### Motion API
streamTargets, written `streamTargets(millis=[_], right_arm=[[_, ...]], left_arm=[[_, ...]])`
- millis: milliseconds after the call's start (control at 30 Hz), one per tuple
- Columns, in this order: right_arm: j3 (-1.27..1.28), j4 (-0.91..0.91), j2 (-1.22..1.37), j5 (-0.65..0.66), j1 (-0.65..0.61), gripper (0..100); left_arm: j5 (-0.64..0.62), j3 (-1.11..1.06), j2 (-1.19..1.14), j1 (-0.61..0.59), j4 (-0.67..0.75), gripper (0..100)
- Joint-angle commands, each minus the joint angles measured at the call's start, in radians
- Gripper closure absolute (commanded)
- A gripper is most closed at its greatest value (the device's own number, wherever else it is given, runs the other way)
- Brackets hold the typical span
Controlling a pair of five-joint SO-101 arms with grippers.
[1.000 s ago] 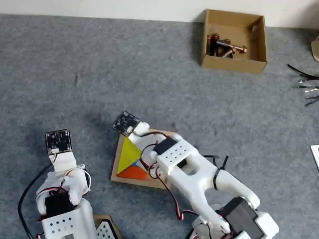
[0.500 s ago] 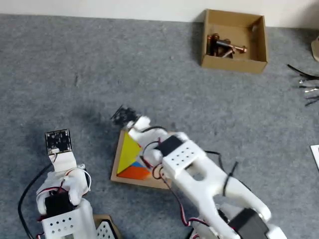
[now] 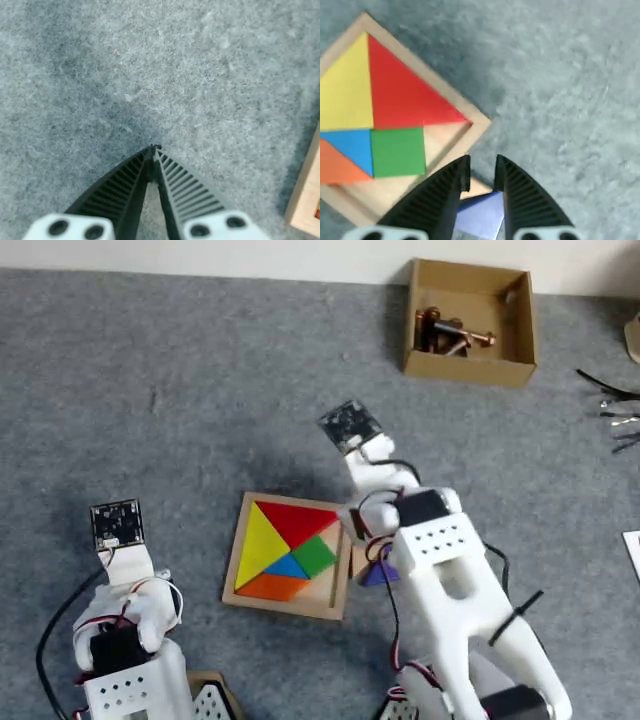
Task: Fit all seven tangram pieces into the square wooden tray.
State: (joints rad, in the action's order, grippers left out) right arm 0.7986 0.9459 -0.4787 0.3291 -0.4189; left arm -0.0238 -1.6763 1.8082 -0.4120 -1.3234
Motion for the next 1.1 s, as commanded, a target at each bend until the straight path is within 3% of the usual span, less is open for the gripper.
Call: streamTargets(millis=[0, 133, 267, 467, 600, 900, 1067], right_arm=[[-0.019, 0.031, 0.051, 0.008, 0.010, 90.7], [-0.019, 0.094, 0.114, 0.021, 0.007, 90.6], [-0.024, 0.170, 0.156, 0.129, 0.005, 90.6], [-0.019, 0.176, 0.160, 0.192, 0.005, 80.5], [-0.019, 0.176, 0.160, 0.207, 0.004, 80.0], [-0.016, 0.183, 0.162, 0.212, -0.162, 80.0], [0.018, 0.174, 0.163, 0.247, -0.174, 79.7]], left_arm=[[-0.011, -0.019, 0.005, -0.013, -0.003, 99], [-0.011, -0.019, 0.005, -0.013, -0.003, 99], [-0.011, -0.019, 0.005, -0.013, -0.003, 99], [-0.011, -0.019, 0.005, -0.013, -0.003, 99], [-0.011, -0.019, 0.005, -0.013, -0.003, 99], [-0.011, -0.019, 0.005, -0.013, -0.003, 99], [-0.011, -0.019, 0.005, -0.013, -0.003, 99]])
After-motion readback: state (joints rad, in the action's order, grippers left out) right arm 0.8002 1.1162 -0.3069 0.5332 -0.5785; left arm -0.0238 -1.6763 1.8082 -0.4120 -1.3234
